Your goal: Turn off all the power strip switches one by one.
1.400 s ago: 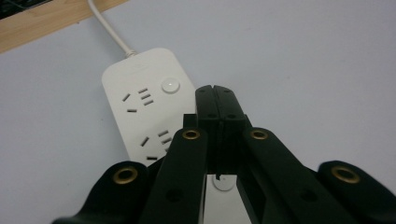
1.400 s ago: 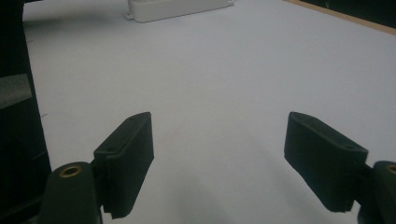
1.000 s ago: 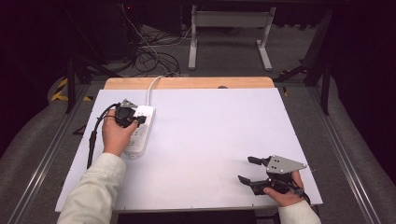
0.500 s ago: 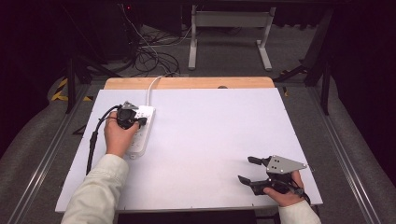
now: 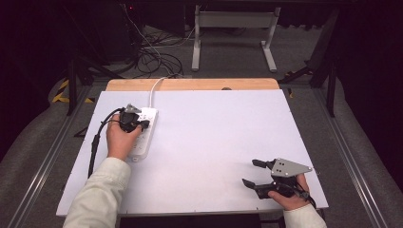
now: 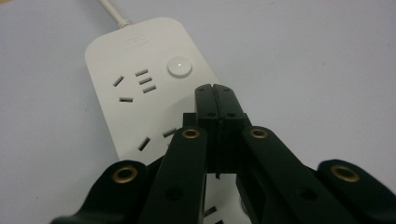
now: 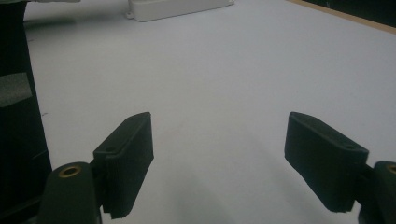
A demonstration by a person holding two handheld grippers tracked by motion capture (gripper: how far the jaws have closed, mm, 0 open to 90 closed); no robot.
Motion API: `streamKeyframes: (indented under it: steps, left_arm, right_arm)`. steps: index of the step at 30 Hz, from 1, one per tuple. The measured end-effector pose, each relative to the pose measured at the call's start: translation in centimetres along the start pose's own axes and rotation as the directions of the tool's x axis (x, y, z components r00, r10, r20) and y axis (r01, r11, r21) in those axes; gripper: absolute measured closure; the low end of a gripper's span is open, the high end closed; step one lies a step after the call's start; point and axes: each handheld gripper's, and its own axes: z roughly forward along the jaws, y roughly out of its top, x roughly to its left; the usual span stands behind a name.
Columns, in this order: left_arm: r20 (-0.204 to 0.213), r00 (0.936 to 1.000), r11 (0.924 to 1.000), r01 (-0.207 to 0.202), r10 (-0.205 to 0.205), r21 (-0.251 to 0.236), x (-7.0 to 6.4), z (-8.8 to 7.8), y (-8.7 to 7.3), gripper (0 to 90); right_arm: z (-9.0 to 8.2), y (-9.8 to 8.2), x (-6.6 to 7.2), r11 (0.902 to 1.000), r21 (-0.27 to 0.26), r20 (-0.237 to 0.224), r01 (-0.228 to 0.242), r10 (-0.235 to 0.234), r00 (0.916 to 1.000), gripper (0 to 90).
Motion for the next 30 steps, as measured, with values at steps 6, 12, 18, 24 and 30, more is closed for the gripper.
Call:
streamKeyframes:
  steps: [6,12,18,24,30]
  left_arm:
    - [-0.019,0.9996,0.9998,-0.019,0.019,0.001,-0.1,0.0,-0.1,90.0]
    - [-0.035,0.9985,0.9991,-0.041,0.041,-0.004,-0.1,0.0,-0.1,90.0]
    - [-0.089,0.9921,0.9961,-0.088,0.088,0.006,-1.0,0.1,-0.1,90.0]
    - [-0.103,0.9899,0.9952,-0.095,0.097,0.021,-1.4,0.2,0.0,90.0]
    - [-0.109,0.9890,0.9949,-0.097,0.100,0.027,-1.5,0.2,0.0,90.0]
  right_arm:
    - [0.0,0.0,0.0,1.0000,-0.002,-0.002,0.000,0.000,1.0000,24.5]
    - [0.0,0.0,0.0,1.0000,0.000,-0.001,0.001,-0.001,1.0000,24.4]
    - [0.0,-0.1,0.0,1.0000,0.002,-0.003,0.002,-0.002,1.0000,24.4]
    - [0.0,-0.1,0.0,1.0000,0.003,-0.005,0.002,-0.002,1.0000,24.3]
    - [0.0,-0.1,0.0,1.0000,0.005,-0.007,0.003,-0.003,1.0000,24.4]
